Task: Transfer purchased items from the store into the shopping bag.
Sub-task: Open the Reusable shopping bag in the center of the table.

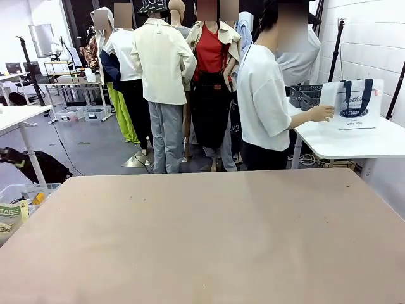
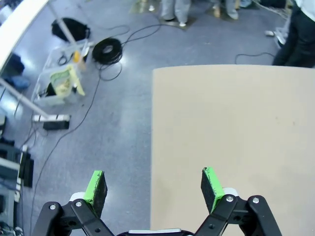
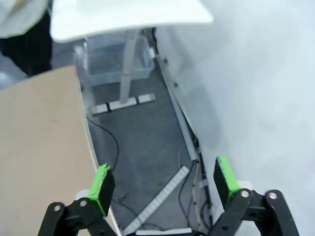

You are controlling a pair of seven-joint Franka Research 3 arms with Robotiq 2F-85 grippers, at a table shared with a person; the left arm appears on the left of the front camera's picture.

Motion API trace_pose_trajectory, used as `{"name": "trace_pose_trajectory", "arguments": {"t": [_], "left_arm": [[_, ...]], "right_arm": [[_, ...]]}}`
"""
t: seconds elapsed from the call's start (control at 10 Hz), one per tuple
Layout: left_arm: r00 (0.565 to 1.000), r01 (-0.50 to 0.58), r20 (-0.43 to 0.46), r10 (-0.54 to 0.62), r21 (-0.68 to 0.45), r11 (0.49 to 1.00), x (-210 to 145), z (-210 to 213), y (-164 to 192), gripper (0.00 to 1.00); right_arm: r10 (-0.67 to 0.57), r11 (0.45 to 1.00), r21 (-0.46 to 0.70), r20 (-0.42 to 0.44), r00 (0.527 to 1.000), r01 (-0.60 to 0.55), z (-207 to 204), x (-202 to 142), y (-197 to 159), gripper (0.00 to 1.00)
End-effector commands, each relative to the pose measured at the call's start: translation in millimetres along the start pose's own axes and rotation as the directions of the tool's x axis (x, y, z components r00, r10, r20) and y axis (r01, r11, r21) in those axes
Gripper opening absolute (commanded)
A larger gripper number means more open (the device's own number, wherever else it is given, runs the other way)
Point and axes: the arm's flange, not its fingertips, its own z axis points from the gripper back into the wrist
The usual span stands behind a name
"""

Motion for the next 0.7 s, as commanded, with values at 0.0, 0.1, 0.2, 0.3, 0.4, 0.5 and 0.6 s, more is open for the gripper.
{"name": "trace_pose_trajectory", "arguments": {"t": [0.0,0.1,0.2,0.3,0.4,0.5,0.6], "left_arm": [[0.993,-0.118,-0.001,0.118,-0.002,0.993,-33.0,2.4,5.5,1.0],[0.984,-0.178,0.001,0.178,-0.031,0.984,-41.3,0.5,15.0,1.0],[0.979,-0.202,0.006,0.202,-0.053,0.978,-44.2,-2.5,13.4,1.0],[0.987,-0.156,0.018,0.157,-0.075,0.985,-37.6,-10.3,-9.4,1.0],[0.987,-0.16,-0.016,0.16,-0.003,0.987,-15.3,-6.4,28.9,1.0],[0.987,-0.16,-0.016,0.16,-0.003,0.987,-15.3,-6.4,28.9,1.0],[0.987,-0.16,-0.016,0.16,-0.003,0.987,-15.3,-6.4,28.9,1.0]], "right_arm": [[-0.096,0.995,0.022,-0.025,0.995,0.097,-24.1,-11.7,-5.4,1.0],[-0.133,0.99,0.041,-0.044,0.99,0.134,-37.4,-26.4,-18.7,1.0],[-0.142,0.988,0.06,-0.045,0.989,0.144,-46.4,-32.0,-20.4,1.0],[-0.094,0.996,0.0,-0.061,0.994,0.094,-29.6,-23.3,-20.4,1.0],[-0.094,0.996,0.0,-0.061,0.994,0.094,-29.6,-23.3,-20.4,1.0],[-0.094,0.996,0.0,-0.061,0.994,0.094,-29.6,-23.3,-20.4,1.0],[-0.094,0.996,0.0,-0.061,0.994,0.094,-29.6,-23.3,-20.4,1.0]]}}
